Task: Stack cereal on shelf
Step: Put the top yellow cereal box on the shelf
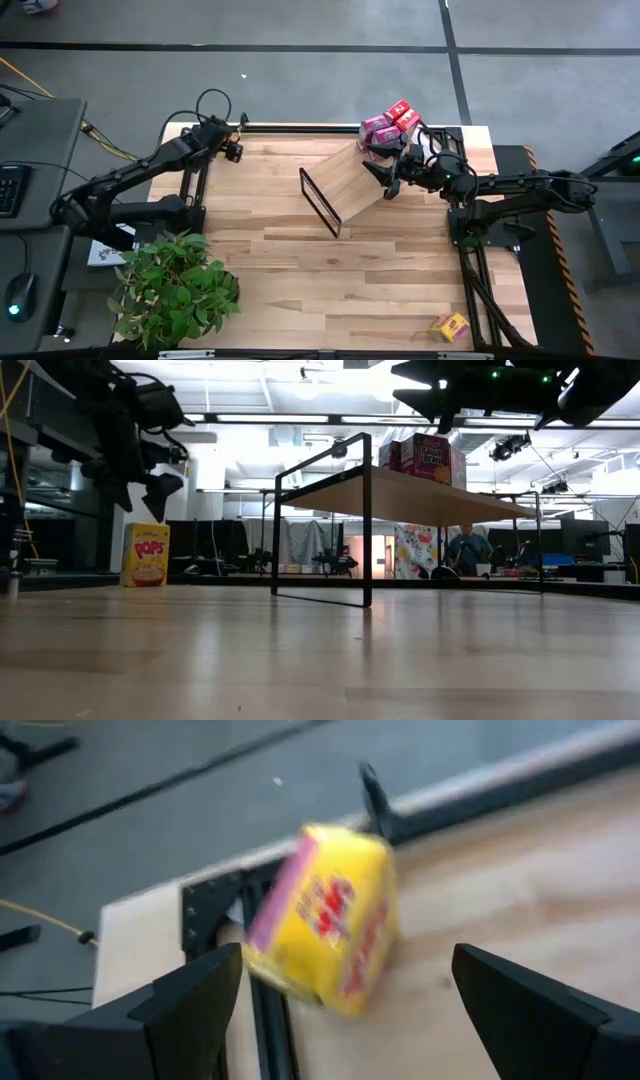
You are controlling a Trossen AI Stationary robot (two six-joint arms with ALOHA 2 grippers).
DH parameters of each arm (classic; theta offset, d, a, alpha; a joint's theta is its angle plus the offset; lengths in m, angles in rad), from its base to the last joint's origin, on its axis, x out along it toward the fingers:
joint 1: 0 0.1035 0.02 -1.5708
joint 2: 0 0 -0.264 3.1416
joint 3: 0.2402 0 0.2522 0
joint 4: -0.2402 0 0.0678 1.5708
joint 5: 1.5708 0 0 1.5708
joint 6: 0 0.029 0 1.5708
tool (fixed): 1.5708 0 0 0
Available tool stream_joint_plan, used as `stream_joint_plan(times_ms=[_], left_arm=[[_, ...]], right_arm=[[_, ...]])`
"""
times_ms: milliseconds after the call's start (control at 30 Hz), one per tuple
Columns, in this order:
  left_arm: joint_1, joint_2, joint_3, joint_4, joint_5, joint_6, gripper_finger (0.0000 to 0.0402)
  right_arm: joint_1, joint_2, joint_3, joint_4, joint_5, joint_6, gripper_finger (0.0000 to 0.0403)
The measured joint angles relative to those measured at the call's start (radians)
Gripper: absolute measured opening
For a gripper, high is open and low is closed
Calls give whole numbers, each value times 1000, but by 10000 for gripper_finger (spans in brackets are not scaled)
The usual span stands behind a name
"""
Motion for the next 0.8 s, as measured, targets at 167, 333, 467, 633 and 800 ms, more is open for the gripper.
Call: stream_joint_plan(times_ms=[167,333,467,633,800], left_arm=[[-18,45,-30,101,-106,-44,351],[-25,93,-32,127,-181,-72,351],[-25,139,-32,136,-224,-83,351],[-23,192,-32,157,-221,-104,351],[-23,245,-32,192,-268,-121,351]], right_arm=[[0,0,0,-1,0,0,234],[0,0,0,-1,0,0,234],[0,0,0,-4,0,0,234],[0,0,0,-8,0,0,234],[0,0,0,-8,0,0,234]])
